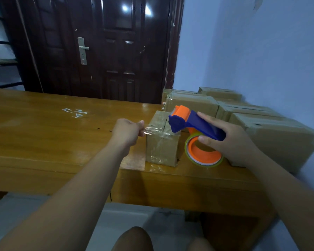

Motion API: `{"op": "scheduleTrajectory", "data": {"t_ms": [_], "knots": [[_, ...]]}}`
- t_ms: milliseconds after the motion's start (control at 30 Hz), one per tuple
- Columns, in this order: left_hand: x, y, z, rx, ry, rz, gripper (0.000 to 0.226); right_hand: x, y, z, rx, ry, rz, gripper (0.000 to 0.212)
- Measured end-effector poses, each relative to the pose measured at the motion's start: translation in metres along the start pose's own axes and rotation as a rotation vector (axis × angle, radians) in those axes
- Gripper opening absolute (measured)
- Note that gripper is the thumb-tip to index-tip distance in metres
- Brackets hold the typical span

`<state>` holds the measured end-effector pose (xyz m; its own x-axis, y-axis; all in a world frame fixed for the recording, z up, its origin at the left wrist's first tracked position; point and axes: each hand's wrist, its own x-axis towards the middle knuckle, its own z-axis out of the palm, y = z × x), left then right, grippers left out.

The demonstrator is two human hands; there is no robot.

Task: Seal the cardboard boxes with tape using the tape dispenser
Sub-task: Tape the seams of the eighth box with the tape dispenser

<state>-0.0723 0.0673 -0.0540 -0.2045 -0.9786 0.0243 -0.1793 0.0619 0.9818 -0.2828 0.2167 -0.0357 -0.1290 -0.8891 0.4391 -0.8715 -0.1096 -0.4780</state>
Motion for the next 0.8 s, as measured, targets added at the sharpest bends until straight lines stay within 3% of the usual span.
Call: {"op": "scheduleTrajectory", "data": {"t_ms": [433, 533, 633, 800], "knots": [[-0.002, -0.012, 0.006, -0.119, -0.051, -0.036, 0.028, 0.001, 0.032, 0.024, 0.243, -0.027, 0.050, 0.061], [-0.003, -0.017, 0.009, -0.272, -0.118, -0.255, 0.022, 0.001, 0.034, 0.027, 0.286, -0.031, 0.052, 0.063], [-0.009, -0.020, 0.014, -0.499, -0.226, -0.538, 0.031, 0.001, 0.035, 0.031, 0.311, -0.027, 0.060, 0.065], [-0.018, -0.013, 0.021, -0.648, -0.124, -0.649, 0.033, -0.003, 0.029, 0.039, 0.364, 0.007, 0.094, 0.067]]}}
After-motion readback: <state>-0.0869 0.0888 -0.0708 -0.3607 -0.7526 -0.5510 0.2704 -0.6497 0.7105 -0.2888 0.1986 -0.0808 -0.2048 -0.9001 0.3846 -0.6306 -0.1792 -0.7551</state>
